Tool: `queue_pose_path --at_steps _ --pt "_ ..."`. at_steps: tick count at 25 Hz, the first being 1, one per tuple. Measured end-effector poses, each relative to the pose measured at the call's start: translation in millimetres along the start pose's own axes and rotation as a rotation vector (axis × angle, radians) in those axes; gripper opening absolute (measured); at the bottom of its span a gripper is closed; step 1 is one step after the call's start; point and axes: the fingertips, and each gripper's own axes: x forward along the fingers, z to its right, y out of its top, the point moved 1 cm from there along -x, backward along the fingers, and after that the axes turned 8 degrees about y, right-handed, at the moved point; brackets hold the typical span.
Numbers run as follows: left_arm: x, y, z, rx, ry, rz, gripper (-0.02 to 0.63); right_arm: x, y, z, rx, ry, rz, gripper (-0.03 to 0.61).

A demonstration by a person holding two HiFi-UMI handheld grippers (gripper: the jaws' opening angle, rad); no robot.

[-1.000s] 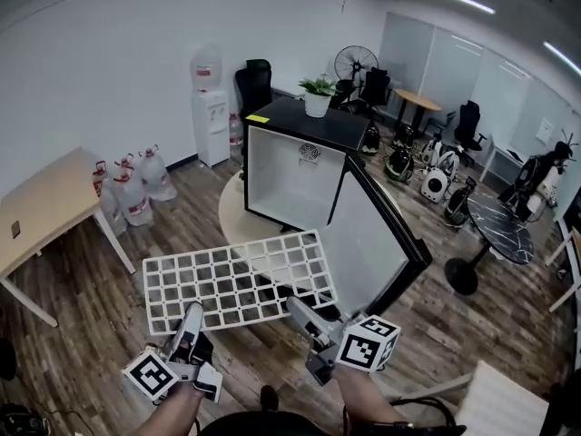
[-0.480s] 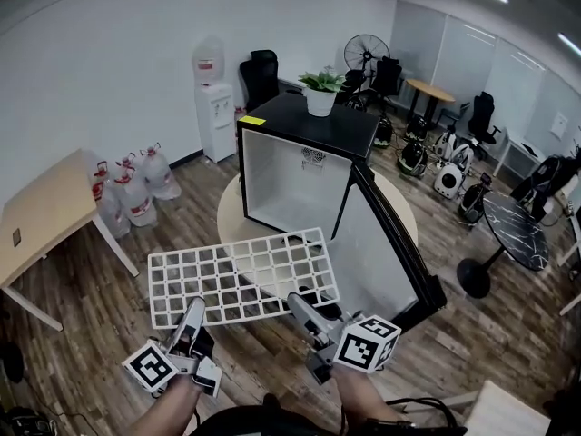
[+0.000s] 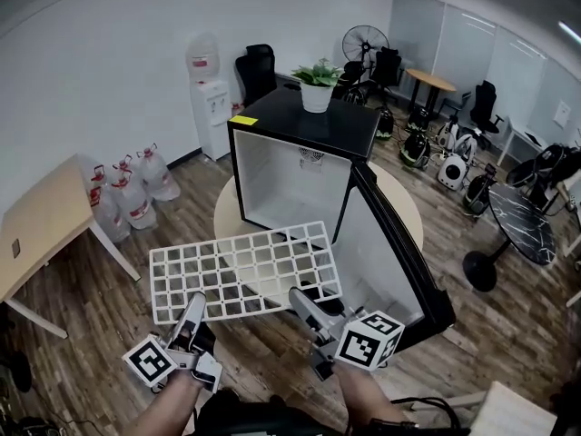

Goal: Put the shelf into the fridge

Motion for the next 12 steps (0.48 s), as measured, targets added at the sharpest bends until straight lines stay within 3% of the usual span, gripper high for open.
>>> queue_pose_path --at_steps 12 --pt "78.9 21.9 -10.2 -0.009 -0.072 -0.143 0.069 22.8 27.9 41.5 -0.023 -0.126 0.061 0.137"
